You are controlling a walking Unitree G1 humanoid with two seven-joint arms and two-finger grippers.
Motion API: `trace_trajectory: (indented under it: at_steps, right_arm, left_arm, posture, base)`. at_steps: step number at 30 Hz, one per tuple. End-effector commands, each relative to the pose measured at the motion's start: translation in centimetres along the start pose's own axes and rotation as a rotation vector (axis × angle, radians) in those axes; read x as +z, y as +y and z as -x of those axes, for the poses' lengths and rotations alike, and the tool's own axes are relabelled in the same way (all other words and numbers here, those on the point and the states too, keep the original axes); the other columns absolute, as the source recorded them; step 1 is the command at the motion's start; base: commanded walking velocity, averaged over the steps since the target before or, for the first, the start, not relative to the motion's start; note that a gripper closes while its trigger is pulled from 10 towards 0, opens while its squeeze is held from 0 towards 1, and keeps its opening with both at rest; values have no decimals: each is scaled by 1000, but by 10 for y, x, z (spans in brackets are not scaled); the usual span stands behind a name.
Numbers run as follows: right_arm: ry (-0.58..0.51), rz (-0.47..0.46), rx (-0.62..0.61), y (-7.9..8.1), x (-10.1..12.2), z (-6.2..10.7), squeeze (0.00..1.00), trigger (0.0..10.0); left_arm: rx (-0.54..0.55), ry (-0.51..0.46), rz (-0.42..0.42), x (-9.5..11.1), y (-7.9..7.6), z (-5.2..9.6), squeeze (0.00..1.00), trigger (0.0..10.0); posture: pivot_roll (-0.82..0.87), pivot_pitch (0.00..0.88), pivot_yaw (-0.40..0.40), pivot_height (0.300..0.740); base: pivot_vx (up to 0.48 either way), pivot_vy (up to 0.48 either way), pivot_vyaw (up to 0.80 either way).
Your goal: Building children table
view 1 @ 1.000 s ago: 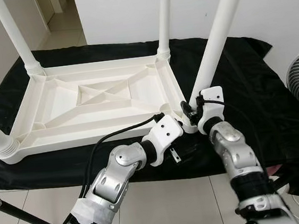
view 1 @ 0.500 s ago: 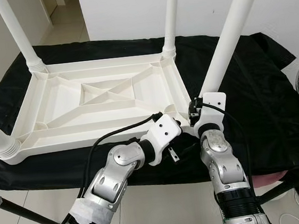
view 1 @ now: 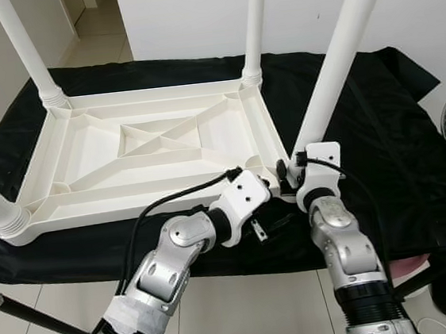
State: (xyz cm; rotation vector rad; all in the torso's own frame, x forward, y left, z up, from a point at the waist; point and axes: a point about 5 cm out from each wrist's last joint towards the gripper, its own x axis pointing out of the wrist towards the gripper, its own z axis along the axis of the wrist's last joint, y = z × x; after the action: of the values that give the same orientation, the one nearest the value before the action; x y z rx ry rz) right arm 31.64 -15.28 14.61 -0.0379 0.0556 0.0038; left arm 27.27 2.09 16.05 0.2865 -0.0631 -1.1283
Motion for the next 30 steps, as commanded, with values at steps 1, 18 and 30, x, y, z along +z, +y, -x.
trace_trajectory:
  at_steps: [1,18,30]
  right_arm:
    - [24,-14,32,-6,-1,-3,1000,10000]
    - [-59,234,642,-12,20,-26,0,10000]
    - [15,196,769,-6,-10,-28,0,4039]
  left_arm:
    - [6,4,2,0,0,0,0,10000]
    - [4,-1,-10,3,4,-1,0,10000]
    - [16,0,-8,3,5,0,0,10000]
  posture:
    - [-134,63,4,740]
    - [-138,51,18,740]
    - [-117,49,12,740]
  base:
    - [0,0,0]
    - [0,0,0]
    - [0,0,0]
